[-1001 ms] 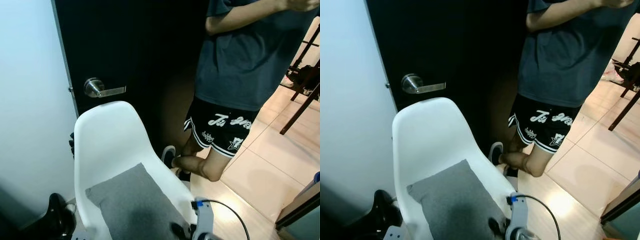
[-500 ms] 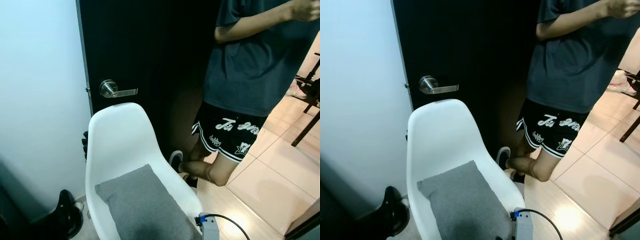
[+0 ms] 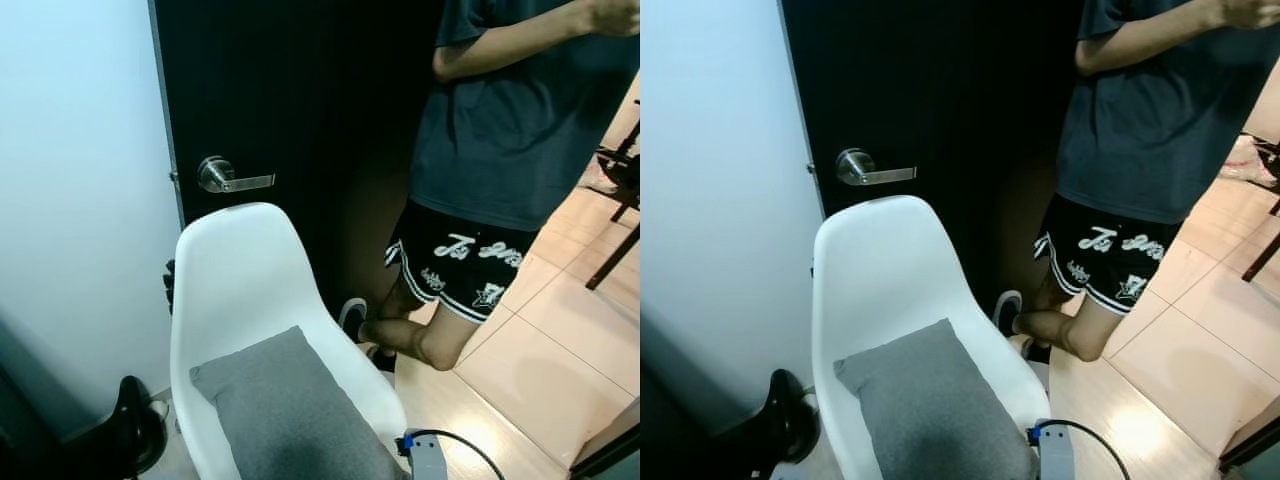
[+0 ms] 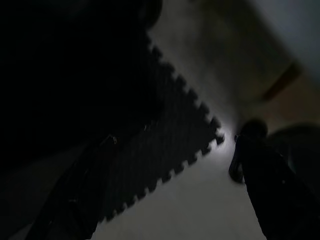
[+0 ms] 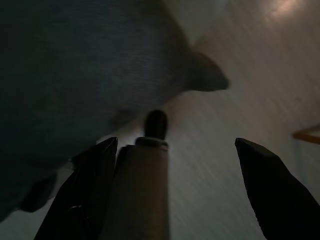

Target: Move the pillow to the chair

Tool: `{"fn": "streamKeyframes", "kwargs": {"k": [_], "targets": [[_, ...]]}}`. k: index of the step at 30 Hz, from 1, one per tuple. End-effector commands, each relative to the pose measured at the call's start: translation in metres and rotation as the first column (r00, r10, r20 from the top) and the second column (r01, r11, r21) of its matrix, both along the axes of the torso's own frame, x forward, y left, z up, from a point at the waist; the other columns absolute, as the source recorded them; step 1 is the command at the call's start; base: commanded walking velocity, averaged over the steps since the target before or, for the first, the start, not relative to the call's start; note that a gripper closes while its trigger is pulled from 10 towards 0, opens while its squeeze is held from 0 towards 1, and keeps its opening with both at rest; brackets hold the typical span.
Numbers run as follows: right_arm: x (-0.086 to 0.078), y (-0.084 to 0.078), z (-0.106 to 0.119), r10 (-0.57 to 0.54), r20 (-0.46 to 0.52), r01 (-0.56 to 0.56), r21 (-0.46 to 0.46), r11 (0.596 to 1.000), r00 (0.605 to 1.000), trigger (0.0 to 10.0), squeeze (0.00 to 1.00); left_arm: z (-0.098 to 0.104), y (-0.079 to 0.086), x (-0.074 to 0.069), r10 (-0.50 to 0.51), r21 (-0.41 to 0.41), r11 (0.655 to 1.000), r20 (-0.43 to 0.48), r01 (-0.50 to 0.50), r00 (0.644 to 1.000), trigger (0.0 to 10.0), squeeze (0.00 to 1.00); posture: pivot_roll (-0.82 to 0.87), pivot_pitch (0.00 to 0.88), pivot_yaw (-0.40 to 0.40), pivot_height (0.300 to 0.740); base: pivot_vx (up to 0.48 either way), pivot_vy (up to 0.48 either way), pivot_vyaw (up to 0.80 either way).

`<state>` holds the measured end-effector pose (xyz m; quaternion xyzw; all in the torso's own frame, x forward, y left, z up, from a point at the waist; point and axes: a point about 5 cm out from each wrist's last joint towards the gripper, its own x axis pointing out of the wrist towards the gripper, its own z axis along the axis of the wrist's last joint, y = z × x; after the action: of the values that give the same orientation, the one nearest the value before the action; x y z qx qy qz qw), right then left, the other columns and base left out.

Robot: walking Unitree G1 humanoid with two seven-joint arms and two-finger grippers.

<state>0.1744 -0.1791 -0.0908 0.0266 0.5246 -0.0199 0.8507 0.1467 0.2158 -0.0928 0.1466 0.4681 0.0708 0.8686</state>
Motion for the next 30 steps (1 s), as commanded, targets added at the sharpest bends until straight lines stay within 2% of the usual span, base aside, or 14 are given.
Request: {"fn": "streamKeyframes", "kwargs": {"k": [1, 2, 4, 6, 11, 12, 13, 16, 20, 22, 25, 30], "targets": [[-0.008, -0.01, -0.003, -0.03, -0.054, 0.027, -0.057, 0.998, 0.998, 10.0, 0.0, 0.006, -0.006, 0.015, 0.025, -0.096, 0.995, 0.083, -0.017, 0.996, 10.0, 0.0, 0.24, 0.0, -0.123, 0.74, 0.0, 0.0, 0.0], [-0.012, -0.012, -0.004, -0.036, -0.081, 0.031, -0.071, 0.997, 0.996, 10.0, 0.0, 0.008, -0.011, 0.022, 0.025, -0.15, 0.989, 0.112, -0.009, 0.993, 10.0, 0.0, 0.24, 0.0, -0.117, 0.74, 0.0, 0.0, 0.0], [-0.015, -0.013, -0.005, -0.039, -0.099, 0.031, -0.08, 0.996, 0.994, 10.0, 0.0, 0.01, -0.014, 0.026, 0.022, -0.182, 0.983, 0.128, 0.002, 0.992, 10.0, 0.0, 0.24, 0.0, -0.117, 0.74, 0.0, 0.0, 0.0], [-0.018, -0.012, -0.006, -0.023, -0.117, 0.014, -0.078, 0.997, 0.993, 10.0, 0.0, 0.009, -0.017, 0.026, -0.025, -0.169, 0.985, 0.105, 0.043, 0.994, 10.0, 0.0, 0.25, 0.0, -0.124, 0.74, 0.0, 0.0, 0.0], [-0.019, -0.006, -0.008, 0.011, -0.126, -0.018, -0.057, 0.998, 0.992, 10.0, 0.0, 0.002, -0.015, 0.014, 0.013, -0.183, 0.983, 0.034, -0.007, 0.999, 10.0, 0.0, 0.25, 0.0, -0.125, 0.74, 0.0, 0.0, 0.0], [-0.02, -0.005, -0.008, 0.018, -0.124, -0.024, -0.047, 0.999, 0.992, 10.0, 0.0, -0.002, -0.015, 0.004, 0.071, -0.215, 0.974, 0.006, -0.068, 0.997, 10.0, 0.0, 0.24, 0.0, -0.129, 0.74, 0.0, 0.0, 0.0], [-0.02, -0.005, -0.008, 0.018, -0.124, -0.024, -0.047, 0.999, 0.992, 10.0, 0.0, -0.002, -0.015, 0.004, 0.071, -0.215, 0.974, 0.006, -0.068, 0.997, 10.0, 0.0, 0.24, 0.0, -0.129, 0.74, 0.0, 0.0, 0.0], [-0.021, -0.004, -0.008, 0.046, -0.128, -0.053, -0.051, 0.997, 0.991, 10.0, 0.0, -0.006, -0.009, -0.008, 0.188, -0.25, 0.95, -0.021, -0.187, 0.982, 10.0, 0.0, 0.24, 0.0, -0.132, 0.74, 0.0, 0.0, 0.0], [-0.022, -0.004, -0.009, 0.069, -0.133, -0.077, -0.059, 0.995, 0.989, 10.0, 0.0, -0.009, -0.009, -0.016, 0.19, -0.253, 0.948, -0.043, -0.195, 0.981, 10.0, 0.0, 0.24, 0.0, -0.129, 0.74, 0.0, 0.0, 0.0], [-0.025, -0.007, -0.01, 0.064, -0.14, -0.074, -0.069, 0.995, 0.988, 10.0, 0.0, -0.011, -0.008, -0.026, 0.191, -0.247, 0.947, -0.072, -0.203, 0.979, 10.0, 0.0, 0.25, 0.0, -0.129, 0.74, 0.0, 0.0, 0.0], [-0.026, -0.009, -0.01, 0.051, -0.141, -0.061, -0.069, 0.996, 0.989, 10.0, 0.0, -0.012, -0.007, -0.028, 0.233, -0.25, 0.936, -0.083, -0.247, 0.969, 10.0, 0.0, 0.24, 0.0, -0.135, 0.74, 0.0, 0.0, 0.0], [-0.022, -0.008, -0.008, 0.057, -0.127, -0.065, -0.062, 0.996, 0.99, 10.0, 0.0, -0.011, -0.01, -0.024, 0.225, -0.259, 0.936, -0.077, -0.237, 0.971, 10.0, 0.0, 0.24, 0.0, -0.137, 0.74, -0.149, 0.0, 0.0]]}}
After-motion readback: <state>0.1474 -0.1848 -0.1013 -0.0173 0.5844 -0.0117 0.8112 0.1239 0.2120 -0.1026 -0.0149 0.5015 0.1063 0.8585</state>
